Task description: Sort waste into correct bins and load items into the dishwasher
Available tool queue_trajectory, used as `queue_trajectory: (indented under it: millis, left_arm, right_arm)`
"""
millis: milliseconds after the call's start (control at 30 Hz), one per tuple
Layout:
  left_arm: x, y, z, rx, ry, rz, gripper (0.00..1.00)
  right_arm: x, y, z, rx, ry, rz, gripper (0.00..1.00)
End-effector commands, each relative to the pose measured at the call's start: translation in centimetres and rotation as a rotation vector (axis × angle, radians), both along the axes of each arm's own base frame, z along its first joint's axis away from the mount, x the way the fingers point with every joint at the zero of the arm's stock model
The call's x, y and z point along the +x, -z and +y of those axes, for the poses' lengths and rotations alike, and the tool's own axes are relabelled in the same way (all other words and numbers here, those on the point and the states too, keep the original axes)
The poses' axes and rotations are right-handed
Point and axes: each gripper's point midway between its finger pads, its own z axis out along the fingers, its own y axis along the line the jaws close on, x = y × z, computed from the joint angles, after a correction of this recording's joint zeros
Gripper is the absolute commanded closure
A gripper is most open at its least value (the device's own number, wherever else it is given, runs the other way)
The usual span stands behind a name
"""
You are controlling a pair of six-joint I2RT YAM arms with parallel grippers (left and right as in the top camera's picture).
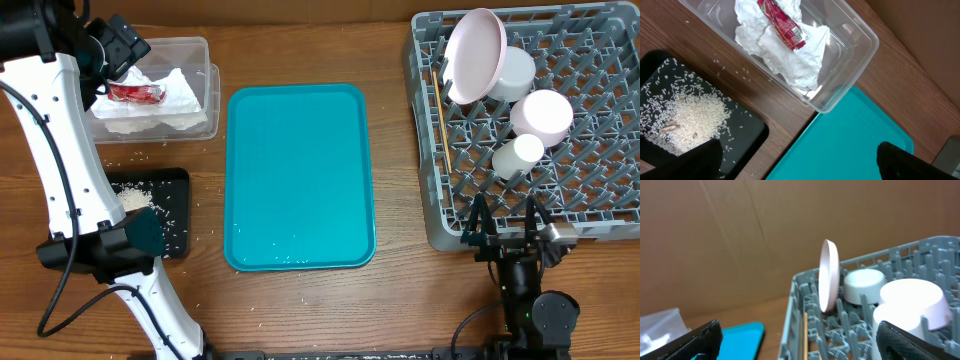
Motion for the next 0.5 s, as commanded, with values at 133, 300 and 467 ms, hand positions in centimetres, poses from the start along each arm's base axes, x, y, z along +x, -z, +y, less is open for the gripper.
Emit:
queue_trajectory:
  millis: [133, 300, 467]
  left_arm:
    - [-0.2, -0.4, -0.2, 0.004, 0.015, -0.008, 0.00]
    - [-0.2, -0.4, -0.2, 0.004, 0.015, -0.008, 0.00]
    - [-0.2, -0.4, -0.2, 0.004, 0.015, -0.008, 0.00]
  right_arm:
    - [0.1, 3.2, -0.8, -0.071, 0.039, 0.116, 0.00]
    - [0.1, 3.2, -0.8, -0.070, 0.038, 0.115, 0.00]
    - [0.1, 3.2, -0.8, -0.070, 0.038, 0.115, 0.00]
